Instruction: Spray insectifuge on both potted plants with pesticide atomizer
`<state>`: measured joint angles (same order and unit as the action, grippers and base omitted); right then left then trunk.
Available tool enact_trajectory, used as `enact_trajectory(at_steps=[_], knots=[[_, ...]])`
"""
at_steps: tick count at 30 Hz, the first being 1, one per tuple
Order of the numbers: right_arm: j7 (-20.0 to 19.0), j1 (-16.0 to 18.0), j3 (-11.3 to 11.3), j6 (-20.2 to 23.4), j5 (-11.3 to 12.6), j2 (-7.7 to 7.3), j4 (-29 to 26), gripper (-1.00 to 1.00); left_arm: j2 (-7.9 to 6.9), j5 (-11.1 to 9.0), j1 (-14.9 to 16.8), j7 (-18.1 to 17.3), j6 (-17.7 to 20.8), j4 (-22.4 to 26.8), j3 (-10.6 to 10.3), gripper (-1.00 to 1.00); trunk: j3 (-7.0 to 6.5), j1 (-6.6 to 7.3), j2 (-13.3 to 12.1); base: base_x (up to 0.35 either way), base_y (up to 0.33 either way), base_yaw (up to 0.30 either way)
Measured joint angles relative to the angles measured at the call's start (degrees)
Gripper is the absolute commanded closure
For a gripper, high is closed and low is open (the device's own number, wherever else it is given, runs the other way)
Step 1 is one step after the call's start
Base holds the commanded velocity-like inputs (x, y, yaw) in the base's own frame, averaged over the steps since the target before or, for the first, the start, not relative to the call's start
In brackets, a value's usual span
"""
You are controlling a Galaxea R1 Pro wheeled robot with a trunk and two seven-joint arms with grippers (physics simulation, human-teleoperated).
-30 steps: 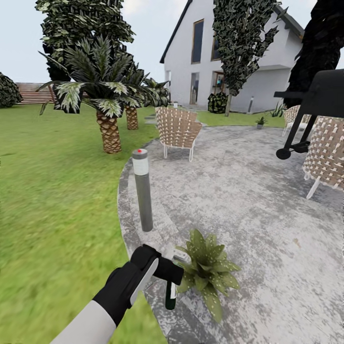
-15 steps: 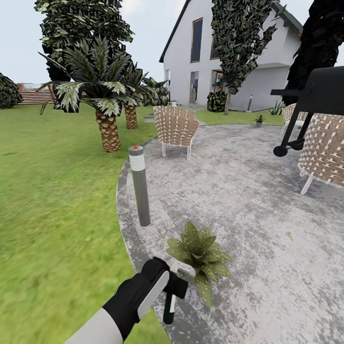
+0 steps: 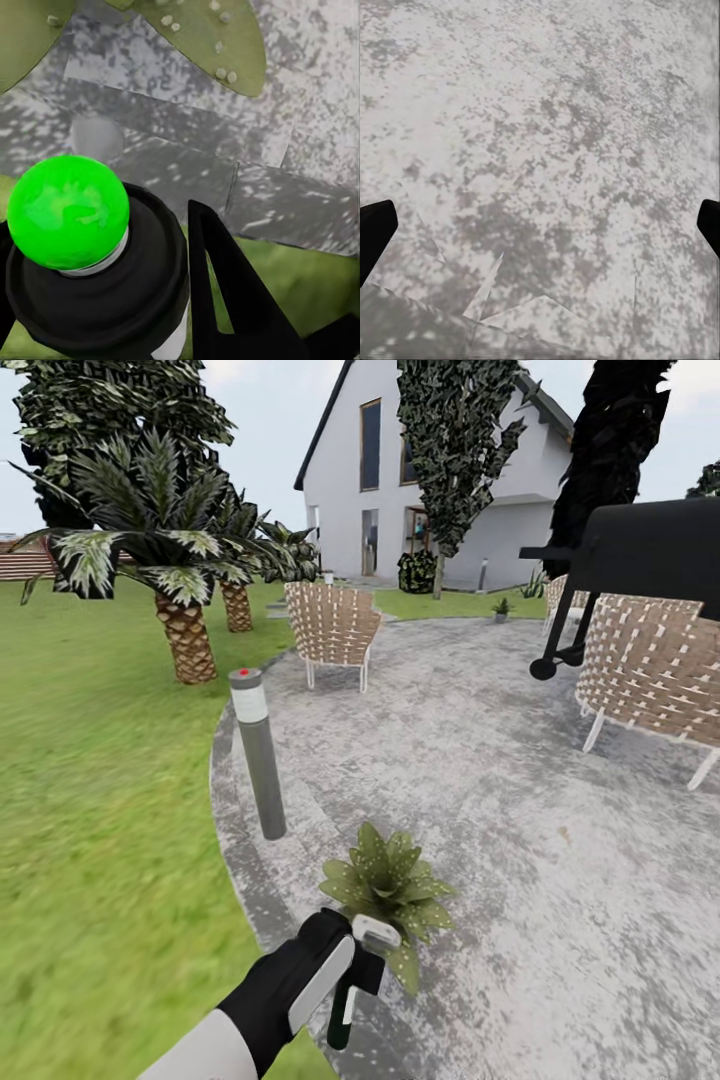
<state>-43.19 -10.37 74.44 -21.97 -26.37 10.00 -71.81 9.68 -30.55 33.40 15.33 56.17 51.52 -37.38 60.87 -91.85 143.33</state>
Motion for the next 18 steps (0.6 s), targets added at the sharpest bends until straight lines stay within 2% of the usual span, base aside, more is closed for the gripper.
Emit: enact_trajectory(at_steps=[1,3,6,10,15,16,17,18], knots=[[0.01,0.00,0.00,-0.01,0.00,0.00,0.00,-1.00,-0.01,-2.42,0.00,2.31,0.00,-0.14,0.01,1.00,0.00,0.00,0.00,0.000,0.000,-0.185],[-0.03,0.00,0.00,-0.33,0.00,0.00,0.00,-1.00,-0.15,-3.43,0.00,3.22,-0.01,-0.19,0.04,1.00,0.00,0.00,0.00,0.000,0.000,-0.057],[-0.05,0.00,0.03,-1.16,0.00,0.00,0.00,-1.00,-0.19,-3.72,0.04,3.38,-0.07,0.58,0.04,1.00,0.00,0.00,0.00,0.059,0.000,-0.008],[-0.18,0.00,0.09,-1.23,0.00,0.00,0.00,-1.00,-0.26,-3.70,0.23,3.33,0.40,0.17,0.33,1.00,0.00,0.00,0.00,0.257,0.000,0.000],[-0.08,0.00,0.09,-1.23,0.00,0.00,0.00,-1.00,-0.45,-3.50,0.38,3.23,1.17,0.57,0.87,1.00,0.00,0.00,0.00,0.039,0.000,0.000],[-0.06,0.00,0.09,-1.23,0.00,0.00,0.00,-1.00,-0.52,-2.96,0.52,3.23,3.01,0.62,4.01,1.00,0.00,0.00,0.00,0.002,0.000,0.000],[-0.06,0.00,0.09,-1.23,0.00,0.00,0.00,-1.00,-0.65,-2.47,0.59,3.35,3.83,0.80,8.79,1.00,0.00,0.00,0.00,0.000,0.000,0.000],[-0.06,0.00,0.09,-1.23,0.00,0.00,0.00,-1.00,-0.74,-2.39,0.61,3.54,3.83,0.94,11.99,1.00,0.00,0.00,0.00,0.000,0.000,0.000]])
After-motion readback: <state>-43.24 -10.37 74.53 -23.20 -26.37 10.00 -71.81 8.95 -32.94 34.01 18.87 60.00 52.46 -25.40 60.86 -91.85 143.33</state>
